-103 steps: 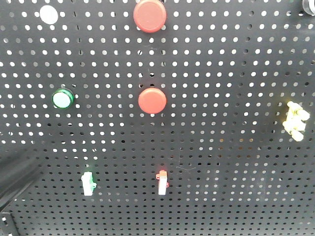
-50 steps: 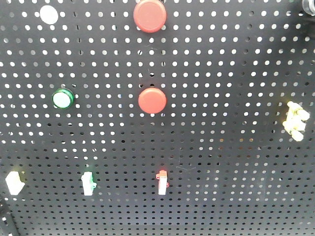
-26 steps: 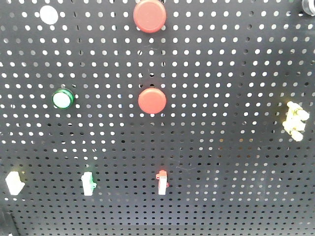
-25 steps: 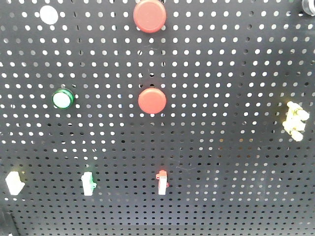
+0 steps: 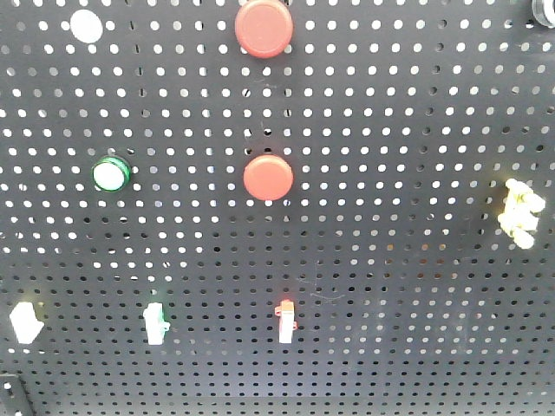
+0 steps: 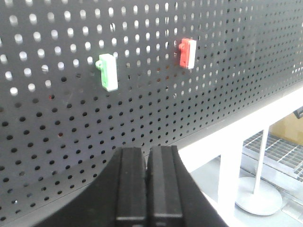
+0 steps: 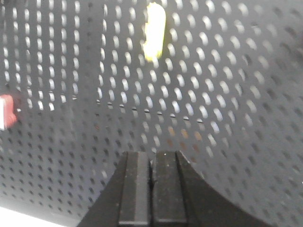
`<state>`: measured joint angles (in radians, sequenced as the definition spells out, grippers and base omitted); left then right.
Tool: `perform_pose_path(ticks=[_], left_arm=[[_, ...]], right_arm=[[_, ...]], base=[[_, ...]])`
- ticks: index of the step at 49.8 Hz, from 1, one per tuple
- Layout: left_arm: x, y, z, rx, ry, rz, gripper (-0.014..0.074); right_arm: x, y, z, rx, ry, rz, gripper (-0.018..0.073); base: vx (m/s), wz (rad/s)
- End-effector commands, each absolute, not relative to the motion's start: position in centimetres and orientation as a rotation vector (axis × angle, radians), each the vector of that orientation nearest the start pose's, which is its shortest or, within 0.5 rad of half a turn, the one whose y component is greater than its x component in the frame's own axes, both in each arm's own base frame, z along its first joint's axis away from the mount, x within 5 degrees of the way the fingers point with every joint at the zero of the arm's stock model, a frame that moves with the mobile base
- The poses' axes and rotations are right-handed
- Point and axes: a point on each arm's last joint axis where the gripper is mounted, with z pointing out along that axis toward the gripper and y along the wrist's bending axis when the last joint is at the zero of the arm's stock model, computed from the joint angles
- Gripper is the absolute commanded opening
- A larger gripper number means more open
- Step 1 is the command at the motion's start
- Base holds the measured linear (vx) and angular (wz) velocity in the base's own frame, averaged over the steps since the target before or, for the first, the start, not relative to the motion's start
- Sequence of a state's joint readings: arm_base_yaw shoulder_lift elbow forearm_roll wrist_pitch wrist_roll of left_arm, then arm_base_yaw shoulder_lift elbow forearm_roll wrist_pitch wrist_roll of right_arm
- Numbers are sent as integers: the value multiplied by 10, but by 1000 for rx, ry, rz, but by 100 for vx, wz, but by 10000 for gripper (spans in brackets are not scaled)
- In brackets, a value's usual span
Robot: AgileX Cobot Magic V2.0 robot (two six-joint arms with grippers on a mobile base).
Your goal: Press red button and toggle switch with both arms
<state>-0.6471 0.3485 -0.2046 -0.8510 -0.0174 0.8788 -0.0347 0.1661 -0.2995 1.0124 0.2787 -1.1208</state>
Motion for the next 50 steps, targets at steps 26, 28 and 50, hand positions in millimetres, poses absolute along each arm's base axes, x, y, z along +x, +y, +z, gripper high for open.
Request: perform_pose_path(ticks=[26, 28, 50], left_arm=[[75, -51, 271, 478, 1508, -462, 2], [75, -51, 271, 478, 1508, -462, 2], [79, -36, 233, 530, 1565, -156, 2]], right_arm=[[53, 19, 276, -238, 1483, 58, -3], [53, 19, 276, -238, 1483, 58, -3], [53, 19, 276, -237, 1483, 57, -3]], base=[[0, 0], [0, 0], [0, 0]])
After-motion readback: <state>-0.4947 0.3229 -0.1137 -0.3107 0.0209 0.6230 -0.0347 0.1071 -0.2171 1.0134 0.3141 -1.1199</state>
